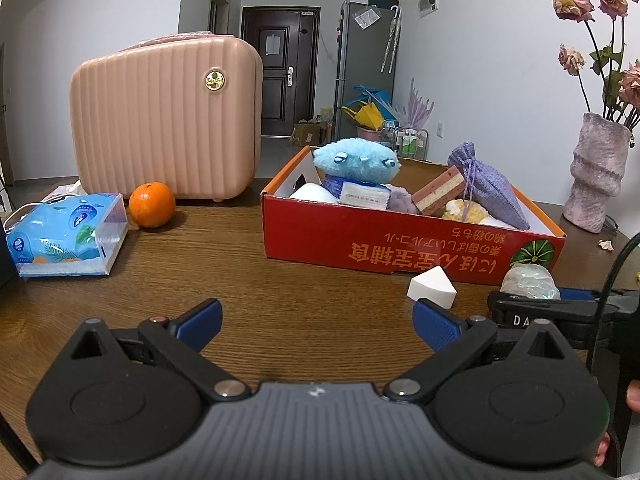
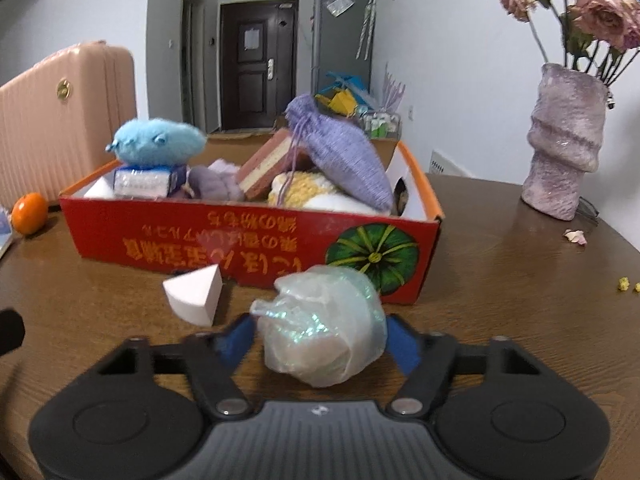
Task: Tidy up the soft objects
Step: 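Close the right gripper on the glittery translucent ball, then lift the ball with the right gripper while the left gripper approaches the white foam wedge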
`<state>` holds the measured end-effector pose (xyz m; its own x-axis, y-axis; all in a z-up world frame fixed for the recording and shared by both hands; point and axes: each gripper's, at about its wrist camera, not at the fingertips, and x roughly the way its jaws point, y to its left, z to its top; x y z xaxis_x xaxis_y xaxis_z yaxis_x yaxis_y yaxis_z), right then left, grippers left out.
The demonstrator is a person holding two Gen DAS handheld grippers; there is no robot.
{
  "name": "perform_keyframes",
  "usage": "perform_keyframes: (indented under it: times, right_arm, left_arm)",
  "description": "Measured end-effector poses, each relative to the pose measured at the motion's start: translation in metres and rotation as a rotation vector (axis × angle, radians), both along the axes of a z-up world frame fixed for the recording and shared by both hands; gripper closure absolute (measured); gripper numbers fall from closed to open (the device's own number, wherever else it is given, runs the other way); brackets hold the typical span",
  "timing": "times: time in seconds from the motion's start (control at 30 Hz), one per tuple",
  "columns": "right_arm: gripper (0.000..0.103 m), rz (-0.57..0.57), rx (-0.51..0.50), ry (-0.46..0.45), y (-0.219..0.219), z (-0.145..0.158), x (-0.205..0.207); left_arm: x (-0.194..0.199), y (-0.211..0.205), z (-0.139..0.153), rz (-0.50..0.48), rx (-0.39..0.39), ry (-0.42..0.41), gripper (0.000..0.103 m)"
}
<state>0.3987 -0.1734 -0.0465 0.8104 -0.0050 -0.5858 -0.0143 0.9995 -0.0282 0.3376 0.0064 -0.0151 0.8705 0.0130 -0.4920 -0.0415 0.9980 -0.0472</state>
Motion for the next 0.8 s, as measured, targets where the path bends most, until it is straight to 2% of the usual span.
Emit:
perform_keyframes:
  times: [0.2,0.8]
  right_arm:
    - [0.059,0.014,0.000,-0.011,0.000,0.002,-0.006]
    - [0.060,-0.018,0.044,-0.082,-0.051,0.014,-0.020]
  left_arm:
    - [0.000,0.000,0.000,0.000,-0.001,0.002,0.000]
    - [0.006,0.001,-0.002,-0.003,-0.008,0.026,0.000]
